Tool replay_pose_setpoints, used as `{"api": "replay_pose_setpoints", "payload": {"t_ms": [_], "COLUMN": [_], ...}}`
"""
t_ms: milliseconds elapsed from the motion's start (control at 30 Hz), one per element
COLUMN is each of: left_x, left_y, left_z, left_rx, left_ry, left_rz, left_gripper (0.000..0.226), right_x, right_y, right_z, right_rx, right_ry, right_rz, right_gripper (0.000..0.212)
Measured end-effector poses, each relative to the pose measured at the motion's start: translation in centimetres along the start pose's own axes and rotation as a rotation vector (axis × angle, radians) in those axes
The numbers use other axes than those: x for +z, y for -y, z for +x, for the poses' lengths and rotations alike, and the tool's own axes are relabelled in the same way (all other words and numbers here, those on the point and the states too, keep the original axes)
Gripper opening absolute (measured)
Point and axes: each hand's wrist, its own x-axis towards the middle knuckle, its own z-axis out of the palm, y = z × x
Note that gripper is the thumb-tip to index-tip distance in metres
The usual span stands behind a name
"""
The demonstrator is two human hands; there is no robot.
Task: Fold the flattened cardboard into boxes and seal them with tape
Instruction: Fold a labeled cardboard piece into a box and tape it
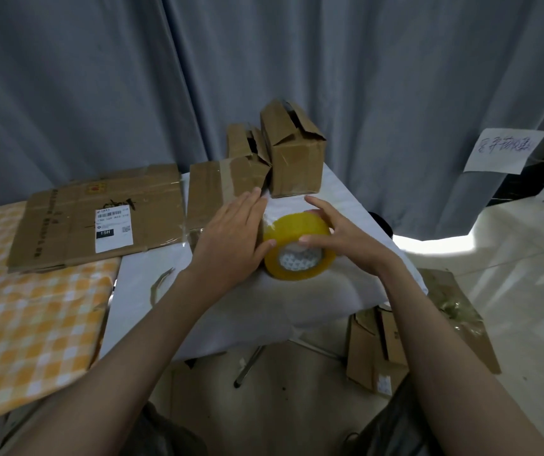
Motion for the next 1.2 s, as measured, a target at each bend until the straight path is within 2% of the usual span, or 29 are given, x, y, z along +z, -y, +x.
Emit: {"api": "replay_pose_setpoints", "payload": {"t_ms": [67, 133, 167, 267, 367, 533, 667, 767, 833, 967, 1200], "left_x": [0.2, 0.2, 0.3, 0.5, 0.6, 0.5, 0.5, 0.7, 0.8, 0.7, -0.5], "left_y": [0.1, 0.2, 0.2, 0.3, 0.5, 1.3, 1.7, 1.6, 1.7, 2.6, 5.2], "left_z": [-0.1, -0.2, -0.2, -0.3, -0.2, 0.0, -0.2, -0.4, -0.3, -0.3, -1.3], "left_rx": [0.001, 0.011, 0.014, 0.017, 0.022, 0.032, 0.026, 0.01, 0.011, 0.013, 0.043], "left_ry": [-0.01, -0.009, -0.011, -0.009, -0.007, -0.014, -0.027, -0.039, -0.036, -0.066, -0.012], "left_rz": [0.018, 0.032, 0.04, 0.054, 0.049, -0.005, -0.007, -0.021, -0.035, -0.063, -0.17], "left_gripper": [0.079, 0.079, 0.079, 0.079, 0.08, 0.088, 0.095, 0.097, 0.098, 0.1, 0.108], "right_x": [-0.6, -1.0, -1.1, -0.3, 0.7, 1.0, 1.2, 1.5, 2.0, 3.4, 9.4], "right_y": [-0.6, -2.0, -2.9, -6.0, -6.5, -5.9, -3.5, -1.8, -1.1, 0.0, 2.9], "right_z": [-0.3, 0.5, 1.1, 2.7, 3.0, 2.6, 2.0, 1.7, 1.6, 1.0, -1.2], "right_rx": [0.031, 0.055, 0.094, 0.255, 0.27, 0.264, 0.133, 0.081, 0.08, 0.107, 0.13], "right_ry": [-0.09, -0.319, -0.374, -0.323, -0.415, -0.488, -0.541, -0.564, -0.539, -0.43, -0.481], "right_rz": [0.114, 0.024, -0.119, -0.491, -0.584, -0.372, 0.025, 0.236, 0.261, 0.155, 0.182], "right_gripper": [0.053, 0.032, 0.028, 0.02, 0.02, 0.029, 0.047, 0.036, 0.024, 0.022, 0.025]}}
